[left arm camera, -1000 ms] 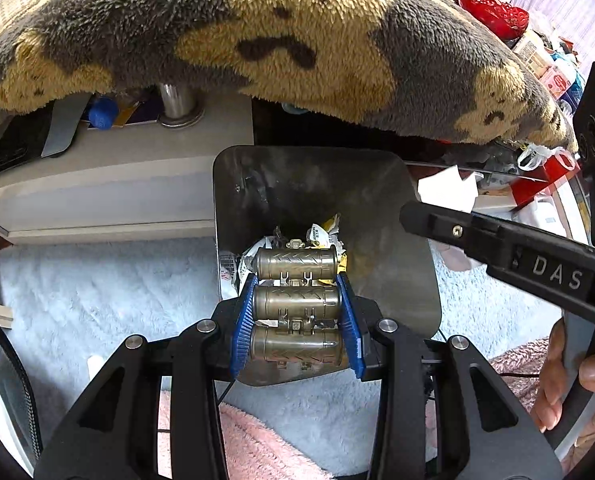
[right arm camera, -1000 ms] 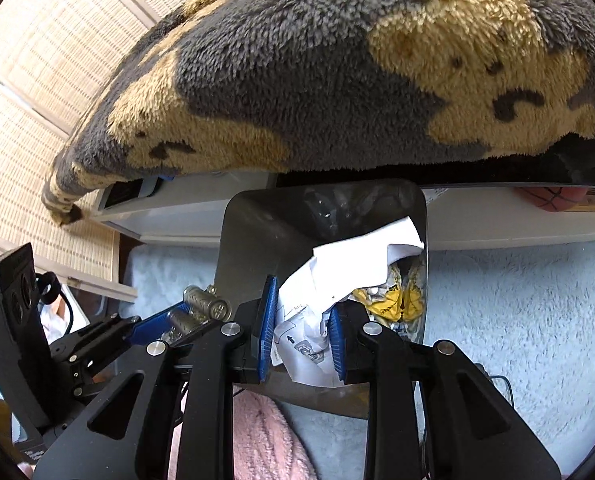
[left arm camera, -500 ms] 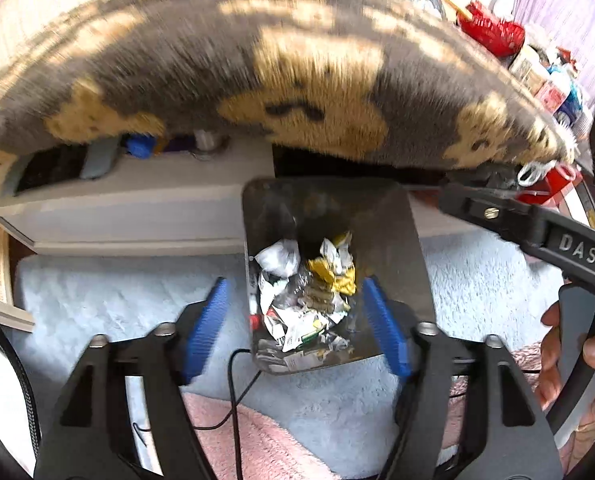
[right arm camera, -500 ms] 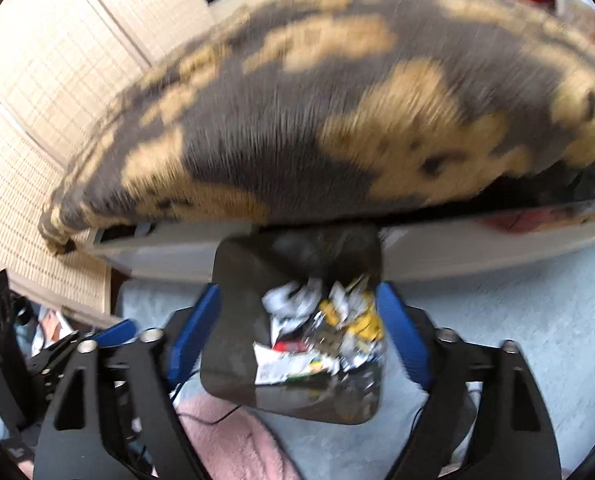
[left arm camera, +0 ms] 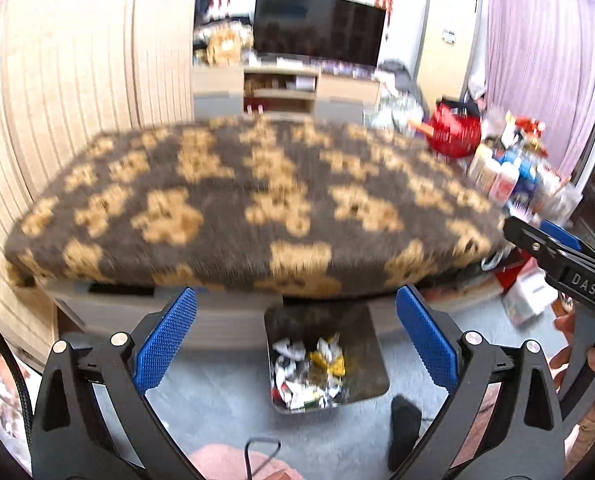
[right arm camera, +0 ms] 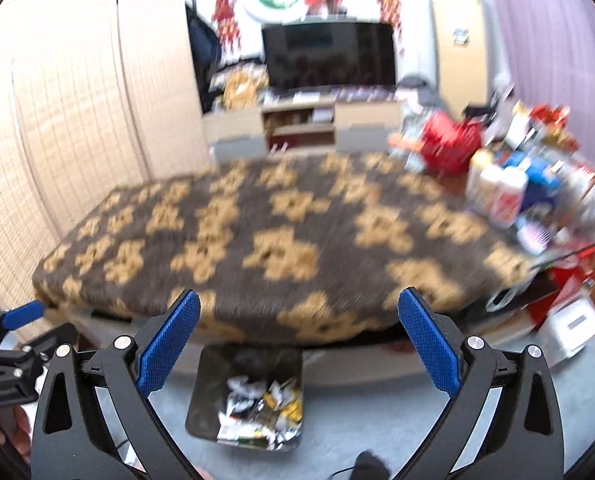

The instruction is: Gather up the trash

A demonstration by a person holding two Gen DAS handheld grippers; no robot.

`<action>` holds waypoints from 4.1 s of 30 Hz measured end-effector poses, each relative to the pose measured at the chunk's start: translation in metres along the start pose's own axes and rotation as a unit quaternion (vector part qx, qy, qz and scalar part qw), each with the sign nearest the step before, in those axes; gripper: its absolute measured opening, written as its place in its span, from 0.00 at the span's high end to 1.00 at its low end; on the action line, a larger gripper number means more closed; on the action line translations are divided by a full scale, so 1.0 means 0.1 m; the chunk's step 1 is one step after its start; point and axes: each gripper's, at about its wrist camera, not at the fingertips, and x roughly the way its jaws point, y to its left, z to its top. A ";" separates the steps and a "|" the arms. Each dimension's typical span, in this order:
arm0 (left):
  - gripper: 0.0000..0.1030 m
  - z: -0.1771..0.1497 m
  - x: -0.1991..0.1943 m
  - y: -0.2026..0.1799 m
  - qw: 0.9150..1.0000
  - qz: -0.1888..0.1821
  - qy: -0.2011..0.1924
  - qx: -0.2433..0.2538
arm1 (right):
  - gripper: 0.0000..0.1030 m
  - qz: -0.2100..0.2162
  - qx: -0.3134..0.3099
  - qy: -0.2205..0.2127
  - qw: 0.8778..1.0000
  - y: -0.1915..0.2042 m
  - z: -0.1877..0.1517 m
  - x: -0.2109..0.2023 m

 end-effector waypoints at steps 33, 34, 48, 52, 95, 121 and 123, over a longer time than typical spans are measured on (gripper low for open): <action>0.08 0.23 -1.44 -0.47 0.983 0.019 -0.179 0.024 | 0.03 -0.033 0.019 -0.157 0.987 -0.04 0.23 -1.57; 0.08 0.24 -1.44 -0.47 0.984 0.021 -0.177 0.024 | 0.03 -0.033 0.019 -0.156 0.987 -0.04 0.23 -1.57; 0.08 0.17 -1.51 -0.51 0.983 0.027 -0.178 0.031 | 0.03 -0.030 0.023 -0.157 0.987 -0.07 0.20 -1.63; 0.08 0.18 -1.49 -0.53 0.983 0.029 -0.176 0.033 | 0.03 -0.028 0.022 -0.156 0.987 -0.07 0.20 -1.62; 0.08 0.19 -1.50 -0.59 0.983 0.028 -0.180 0.039 | 0.03 -0.026 0.021 -0.139 0.990 -0.09 0.18 -1.51; 0.08 0.20 -1.47 -0.59 0.983 0.030 -0.176 0.037 | 0.03 -0.026 0.018 -0.130 0.991 -0.05 0.19 -1.44; 0.08 0.20 -1.47 -0.59 0.983 0.031 -0.176 0.037 | 0.03 -0.027 0.018 -0.131 0.991 -0.05 0.19 -1.44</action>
